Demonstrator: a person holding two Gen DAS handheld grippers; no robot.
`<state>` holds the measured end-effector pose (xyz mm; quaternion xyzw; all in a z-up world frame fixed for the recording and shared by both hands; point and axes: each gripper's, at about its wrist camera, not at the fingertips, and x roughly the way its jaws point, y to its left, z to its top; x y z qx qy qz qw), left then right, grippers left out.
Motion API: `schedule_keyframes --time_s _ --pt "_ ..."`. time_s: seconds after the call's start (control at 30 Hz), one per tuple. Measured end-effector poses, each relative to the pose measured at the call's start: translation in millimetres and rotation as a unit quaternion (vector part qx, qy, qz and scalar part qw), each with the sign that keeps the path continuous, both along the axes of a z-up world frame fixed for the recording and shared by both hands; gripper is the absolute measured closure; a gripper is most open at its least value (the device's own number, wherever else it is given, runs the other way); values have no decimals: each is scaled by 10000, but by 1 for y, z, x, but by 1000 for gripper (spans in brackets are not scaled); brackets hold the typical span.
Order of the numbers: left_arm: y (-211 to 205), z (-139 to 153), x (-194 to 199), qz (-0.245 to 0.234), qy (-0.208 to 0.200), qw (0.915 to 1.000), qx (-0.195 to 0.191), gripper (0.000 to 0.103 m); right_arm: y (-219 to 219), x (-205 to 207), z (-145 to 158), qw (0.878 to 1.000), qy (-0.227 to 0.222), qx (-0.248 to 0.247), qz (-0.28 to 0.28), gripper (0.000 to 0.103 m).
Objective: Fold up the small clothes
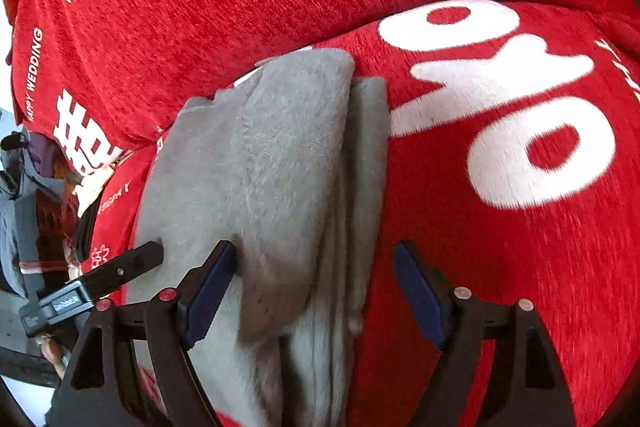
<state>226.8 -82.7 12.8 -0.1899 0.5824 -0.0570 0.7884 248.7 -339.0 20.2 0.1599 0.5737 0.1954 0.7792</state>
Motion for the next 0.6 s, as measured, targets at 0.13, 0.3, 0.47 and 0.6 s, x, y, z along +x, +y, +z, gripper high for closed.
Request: schedule_keyframes --time_s 0.13,0.3,0.47,0.6 --pt "-8 -6 11 -123 8 9997 -187 0 6 8 -2 10000 -18 9 27 15" --pt "-23 -8 18 -442 1 9986 -298 4 24 10 -3 9992 -212 -37 336 15" --pt "-26 3 13 -500 -293 9981 -187 50 30 1 9 9979 -395 -45 515 54" --pt "-18 22 4 -507 -318 9980 -215 62 37 -14 39 9963 -659 -81 554 66"
